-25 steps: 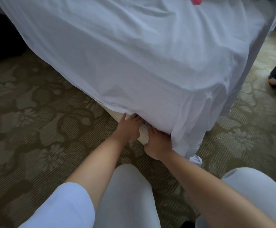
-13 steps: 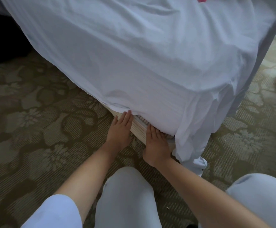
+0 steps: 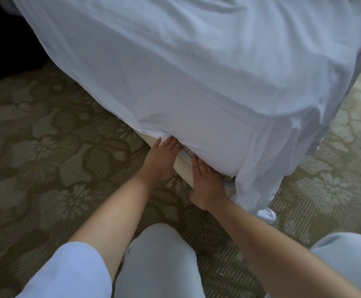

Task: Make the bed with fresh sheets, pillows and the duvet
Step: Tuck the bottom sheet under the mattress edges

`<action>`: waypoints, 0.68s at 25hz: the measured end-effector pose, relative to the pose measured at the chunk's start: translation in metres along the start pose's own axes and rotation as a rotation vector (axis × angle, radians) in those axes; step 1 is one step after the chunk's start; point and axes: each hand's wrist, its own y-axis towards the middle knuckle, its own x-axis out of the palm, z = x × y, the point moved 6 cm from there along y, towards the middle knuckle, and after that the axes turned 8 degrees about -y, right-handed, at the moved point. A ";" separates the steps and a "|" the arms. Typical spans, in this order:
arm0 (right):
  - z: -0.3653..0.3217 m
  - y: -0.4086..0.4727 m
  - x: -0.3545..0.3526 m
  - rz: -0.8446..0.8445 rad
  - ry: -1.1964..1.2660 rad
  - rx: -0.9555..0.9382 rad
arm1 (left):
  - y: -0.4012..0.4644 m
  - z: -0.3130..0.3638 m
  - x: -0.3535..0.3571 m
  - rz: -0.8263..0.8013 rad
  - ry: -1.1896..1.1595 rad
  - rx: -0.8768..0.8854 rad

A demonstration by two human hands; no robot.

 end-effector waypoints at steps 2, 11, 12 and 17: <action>0.005 -0.013 -0.001 0.039 -0.047 0.034 | -0.011 0.011 0.000 0.032 -0.051 -0.008; 0.038 -0.054 0.003 0.081 -0.011 0.215 | -0.017 0.064 0.008 0.072 -0.015 0.140; 0.042 -0.053 0.003 0.085 -0.010 0.221 | -0.016 0.063 0.009 0.050 -0.009 0.126; 0.052 -0.034 0.006 0.014 0.042 0.267 | -0.011 0.071 0.014 -0.010 -0.078 0.061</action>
